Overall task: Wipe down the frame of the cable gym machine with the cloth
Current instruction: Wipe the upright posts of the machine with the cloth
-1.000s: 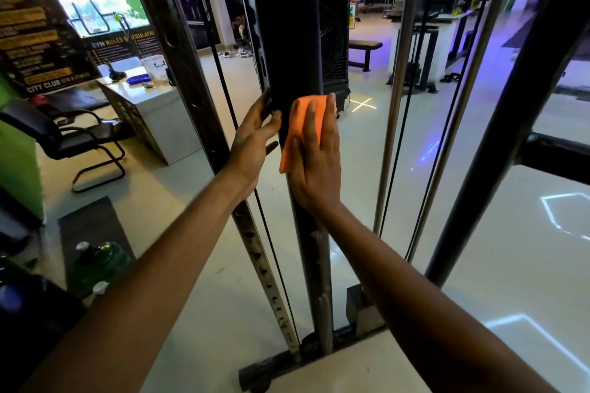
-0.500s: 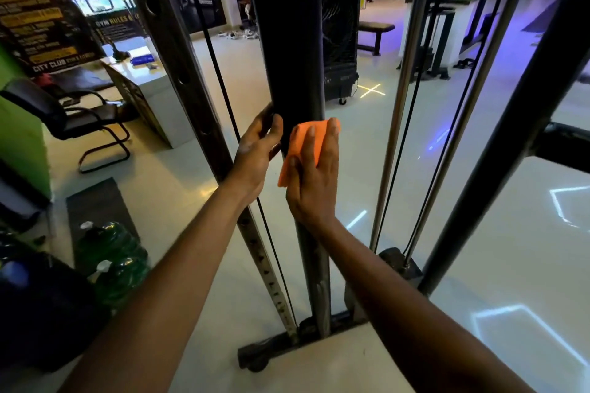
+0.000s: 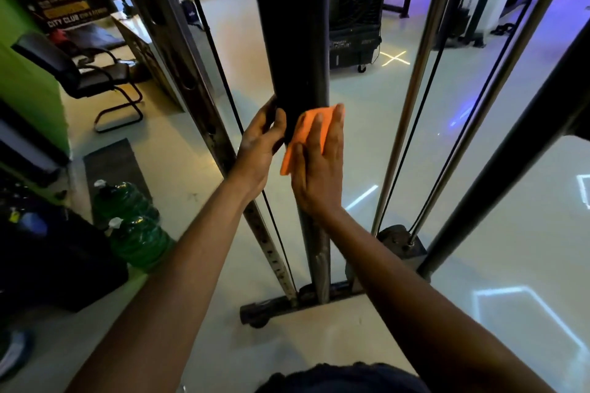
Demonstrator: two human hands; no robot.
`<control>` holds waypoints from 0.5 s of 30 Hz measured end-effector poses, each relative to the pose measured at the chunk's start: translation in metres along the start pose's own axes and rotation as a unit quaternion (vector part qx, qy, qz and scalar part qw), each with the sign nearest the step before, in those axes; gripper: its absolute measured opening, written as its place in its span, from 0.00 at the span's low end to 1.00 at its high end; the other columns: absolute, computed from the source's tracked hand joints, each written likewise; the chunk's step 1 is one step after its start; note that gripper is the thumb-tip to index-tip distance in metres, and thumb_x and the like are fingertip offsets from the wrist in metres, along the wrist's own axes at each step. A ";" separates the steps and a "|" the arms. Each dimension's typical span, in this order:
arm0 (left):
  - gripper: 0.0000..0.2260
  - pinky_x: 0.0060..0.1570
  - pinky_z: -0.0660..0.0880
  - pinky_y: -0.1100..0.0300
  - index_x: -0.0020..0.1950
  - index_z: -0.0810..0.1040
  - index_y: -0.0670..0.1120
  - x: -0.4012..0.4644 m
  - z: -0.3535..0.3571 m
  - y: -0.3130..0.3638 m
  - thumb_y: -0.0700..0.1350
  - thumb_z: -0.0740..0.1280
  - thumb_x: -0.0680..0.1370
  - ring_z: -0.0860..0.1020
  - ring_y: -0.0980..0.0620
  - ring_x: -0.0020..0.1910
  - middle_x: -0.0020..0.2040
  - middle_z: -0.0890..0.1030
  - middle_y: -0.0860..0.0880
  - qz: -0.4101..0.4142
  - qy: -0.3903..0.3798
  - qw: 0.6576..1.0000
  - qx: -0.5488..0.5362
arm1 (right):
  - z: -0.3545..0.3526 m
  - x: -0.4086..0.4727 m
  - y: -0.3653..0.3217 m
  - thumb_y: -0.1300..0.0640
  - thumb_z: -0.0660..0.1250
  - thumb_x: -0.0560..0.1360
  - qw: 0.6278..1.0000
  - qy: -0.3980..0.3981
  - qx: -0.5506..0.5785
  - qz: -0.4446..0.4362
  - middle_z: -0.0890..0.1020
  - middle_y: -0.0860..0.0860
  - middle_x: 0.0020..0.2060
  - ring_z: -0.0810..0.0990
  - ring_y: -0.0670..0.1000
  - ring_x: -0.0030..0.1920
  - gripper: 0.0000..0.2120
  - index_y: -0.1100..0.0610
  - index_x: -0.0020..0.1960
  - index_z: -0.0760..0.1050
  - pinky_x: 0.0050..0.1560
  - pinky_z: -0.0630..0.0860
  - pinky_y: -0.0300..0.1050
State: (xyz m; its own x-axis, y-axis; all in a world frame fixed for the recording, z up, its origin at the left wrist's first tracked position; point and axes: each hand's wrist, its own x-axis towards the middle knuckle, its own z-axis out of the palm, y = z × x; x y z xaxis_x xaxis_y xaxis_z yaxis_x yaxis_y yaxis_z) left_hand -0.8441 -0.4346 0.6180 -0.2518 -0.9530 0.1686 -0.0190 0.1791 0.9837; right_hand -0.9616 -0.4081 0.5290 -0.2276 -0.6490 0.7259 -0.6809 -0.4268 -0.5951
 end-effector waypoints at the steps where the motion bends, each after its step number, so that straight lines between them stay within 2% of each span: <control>1: 0.22 0.74 0.75 0.48 0.83 0.69 0.57 -0.001 0.001 -0.001 0.57 0.60 0.88 0.78 0.57 0.72 0.76 0.78 0.57 -0.001 0.001 1.000 0.005 | 0.000 0.009 -0.001 0.52 0.62 0.89 1.000 0.005 -0.005 -0.012 0.41 0.65 0.86 0.45 0.66 0.88 0.43 0.39 0.86 0.31 0.83 0.58 0.71; 3: 0.22 0.75 0.75 0.48 0.83 0.69 0.57 -0.003 0.004 -0.004 0.56 0.60 0.88 0.78 0.57 0.72 0.75 0.78 0.57 -0.007 0.002 1.000 0.005 | 0.000 0.000 0.013 0.51 0.63 0.88 0.999 -0.011 -0.025 -0.030 0.41 0.64 0.86 0.46 0.68 0.87 0.43 0.40 0.86 0.31 0.82 0.61 0.72; 6: 0.21 0.76 0.73 0.47 0.82 0.69 0.55 -0.009 0.008 -0.012 0.55 0.60 0.89 0.77 0.57 0.74 0.75 0.78 0.56 -0.009 0.015 1.000 0.002 | -0.002 -0.058 0.051 0.51 0.68 0.86 0.991 -0.104 -0.067 -0.044 0.34 0.58 0.87 0.48 0.70 0.86 0.47 0.41 0.87 0.34 0.76 0.66 0.76; 8: 0.21 0.77 0.73 0.50 0.82 0.70 0.53 -0.013 0.011 -0.021 0.53 0.61 0.89 0.76 0.57 0.74 0.75 0.78 0.55 -0.020 0.027 0.999 -0.007 | -0.006 -0.093 0.073 0.53 0.70 0.85 0.985 -0.153 -0.073 -0.022 0.35 0.58 0.87 0.51 0.72 0.86 0.48 0.42 0.88 0.37 0.73 0.69 0.77; 10: 0.21 0.76 0.72 0.52 0.82 0.70 0.53 -0.016 0.017 -0.032 0.53 0.61 0.89 0.77 0.58 0.73 0.74 0.79 0.56 -0.042 0.040 0.998 -0.011 | -0.009 -0.107 0.080 0.53 0.70 0.86 0.981 -0.182 -0.064 0.009 0.36 0.59 0.87 0.53 0.71 0.85 0.49 0.41 0.88 0.34 0.73 0.70 0.76; 12: 0.21 0.78 0.71 0.49 0.82 0.70 0.54 -0.021 0.021 -0.043 0.54 0.61 0.88 0.77 0.57 0.73 0.74 0.79 0.55 -0.069 0.047 0.996 -0.016 | -0.009 -0.099 0.073 0.51 0.66 0.88 0.983 -0.179 -0.036 0.013 0.36 0.60 0.87 0.50 0.68 0.87 0.45 0.39 0.87 0.32 0.75 0.69 0.74; 15: 0.21 0.78 0.71 0.46 0.82 0.70 0.54 -0.021 0.022 -0.055 0.56 0.60 0.88 0.77 0.55 0.73 0.74 0.80 0.54 -0.096 0.047 0.994 -0.015 | -0.004 -0.067 0.057 0.49 0.62 0.89 0.994 -0.114 0.001 -0.003 0.35 0.57 0.87 0.49 0.66 0.87 0.42 0.40 0.87 0.32 0.78 0.67 0.72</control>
State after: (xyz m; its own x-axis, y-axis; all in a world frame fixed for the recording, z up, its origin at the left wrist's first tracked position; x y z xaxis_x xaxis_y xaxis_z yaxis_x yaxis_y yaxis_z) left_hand -0.8591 -0.4186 0.5588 -0.1548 -0.9878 -0.0184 -0.0278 -0.0143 0.9995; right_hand -0.9879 -0.3870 0.4479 -0.0597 -0.7714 0.6336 -0.6800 -0.4332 -0.5915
